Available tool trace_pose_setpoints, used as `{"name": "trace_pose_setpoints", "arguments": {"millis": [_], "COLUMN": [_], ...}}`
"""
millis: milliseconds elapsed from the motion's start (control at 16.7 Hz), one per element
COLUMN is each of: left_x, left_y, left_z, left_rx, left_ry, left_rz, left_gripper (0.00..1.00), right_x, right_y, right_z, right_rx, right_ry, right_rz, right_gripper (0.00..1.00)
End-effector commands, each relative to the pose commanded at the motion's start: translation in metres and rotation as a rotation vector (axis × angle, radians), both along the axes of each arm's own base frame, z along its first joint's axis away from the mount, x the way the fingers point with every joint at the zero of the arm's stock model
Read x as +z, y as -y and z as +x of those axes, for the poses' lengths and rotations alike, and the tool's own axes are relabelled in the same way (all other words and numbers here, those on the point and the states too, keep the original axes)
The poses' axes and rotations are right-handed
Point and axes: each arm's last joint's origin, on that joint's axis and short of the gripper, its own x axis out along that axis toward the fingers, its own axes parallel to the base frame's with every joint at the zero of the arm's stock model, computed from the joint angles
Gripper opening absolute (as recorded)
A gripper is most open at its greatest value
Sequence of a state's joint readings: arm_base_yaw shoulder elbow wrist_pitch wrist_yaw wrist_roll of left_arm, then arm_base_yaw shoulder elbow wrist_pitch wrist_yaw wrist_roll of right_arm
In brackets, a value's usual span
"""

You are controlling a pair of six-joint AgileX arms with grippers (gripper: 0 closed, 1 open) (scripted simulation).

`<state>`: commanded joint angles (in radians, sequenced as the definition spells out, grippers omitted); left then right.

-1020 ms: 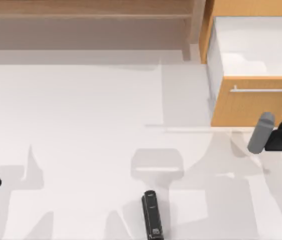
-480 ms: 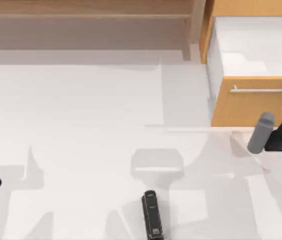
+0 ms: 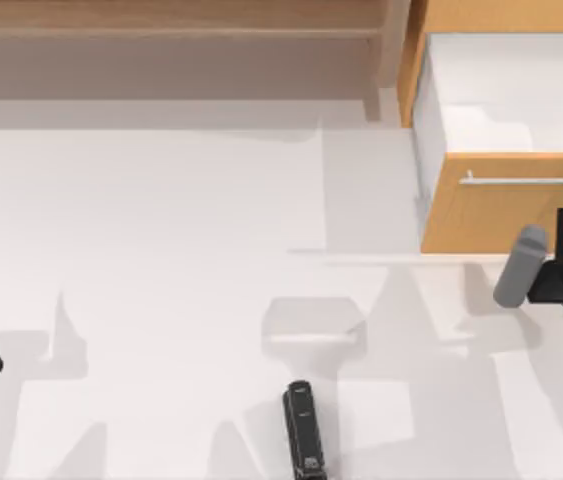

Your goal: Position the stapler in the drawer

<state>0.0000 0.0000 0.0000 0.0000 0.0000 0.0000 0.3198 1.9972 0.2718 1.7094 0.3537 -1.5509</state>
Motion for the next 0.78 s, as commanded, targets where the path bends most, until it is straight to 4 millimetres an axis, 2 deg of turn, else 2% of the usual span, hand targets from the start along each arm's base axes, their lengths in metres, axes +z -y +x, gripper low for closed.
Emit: {"name": "trace_pose_setpoints", "arguments": {"millis": [420, 780], "left_x": [0.0, 0.0], "left_y": [0.0, 0.0], "left_z": [0.0, 0.0], "left_rx": [0.0, 0.0], "left_ry": [0.0, 0.0], "left_rz": [0.0, 0.0], "left_gripper": [1.0, 1.0], "right_x": [0.0, 0.0], "right_y": [0.0, 0.0], "right_z": [0.0, -0.02], "right_rx": [0.0, -0.001], "right_ry": [0.002, 0.001], "right_rz": [0.001, 0.001], "right_gripper": [1.0, 1.0]}}
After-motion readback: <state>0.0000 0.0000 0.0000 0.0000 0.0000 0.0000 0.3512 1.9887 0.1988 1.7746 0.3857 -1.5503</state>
